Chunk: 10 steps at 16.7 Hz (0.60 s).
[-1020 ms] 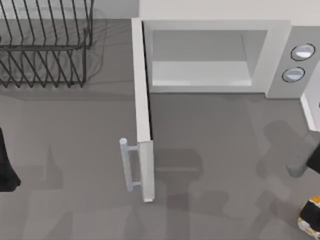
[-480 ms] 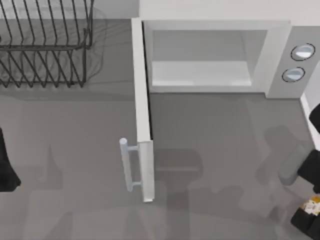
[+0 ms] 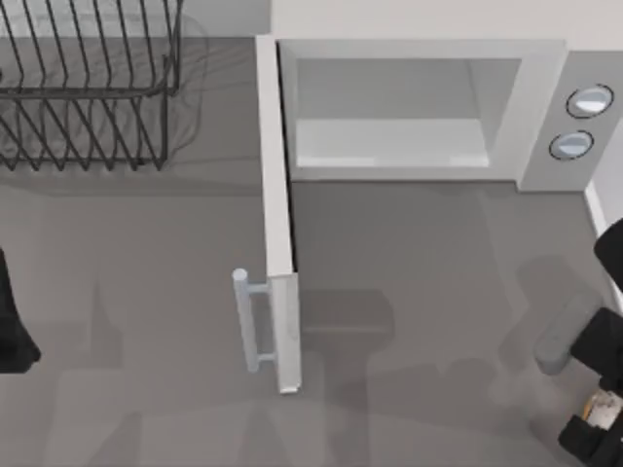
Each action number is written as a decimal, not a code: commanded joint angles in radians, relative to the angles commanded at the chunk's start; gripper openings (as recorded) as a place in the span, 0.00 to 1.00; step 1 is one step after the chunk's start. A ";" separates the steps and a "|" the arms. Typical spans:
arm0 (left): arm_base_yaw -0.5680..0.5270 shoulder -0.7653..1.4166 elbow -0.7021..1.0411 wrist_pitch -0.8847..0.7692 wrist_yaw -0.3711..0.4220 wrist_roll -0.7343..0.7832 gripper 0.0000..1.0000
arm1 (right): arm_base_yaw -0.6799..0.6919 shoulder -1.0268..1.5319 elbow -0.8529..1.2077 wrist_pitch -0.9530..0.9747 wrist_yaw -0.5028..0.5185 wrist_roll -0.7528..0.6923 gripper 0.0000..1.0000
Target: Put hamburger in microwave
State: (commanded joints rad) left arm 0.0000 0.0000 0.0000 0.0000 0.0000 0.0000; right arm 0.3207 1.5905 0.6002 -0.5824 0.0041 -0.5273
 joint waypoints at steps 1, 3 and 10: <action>0.000 0.000 0.000 0.000 0.000 0.000 1.00 | 0.000 0.000 0.000 0.000 0.000 0.000 1.00; 0.000 0.000 0.000 0.000 0.000 0.000 1.00 | 0.000 0.000 0.000 0.000 0.000 0.000 0.92; 0.000 0.000 0.000 0.000 0.000 0.000 1.00 | 0.000 0.000 0.000 0.000 0.000 0.000 0.40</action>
State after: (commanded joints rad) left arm 0.0000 0.0000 0.0000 0.0000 0.0000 0.0000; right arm 0.3207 1.5905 0.6002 -0.5824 0.0041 -0.5273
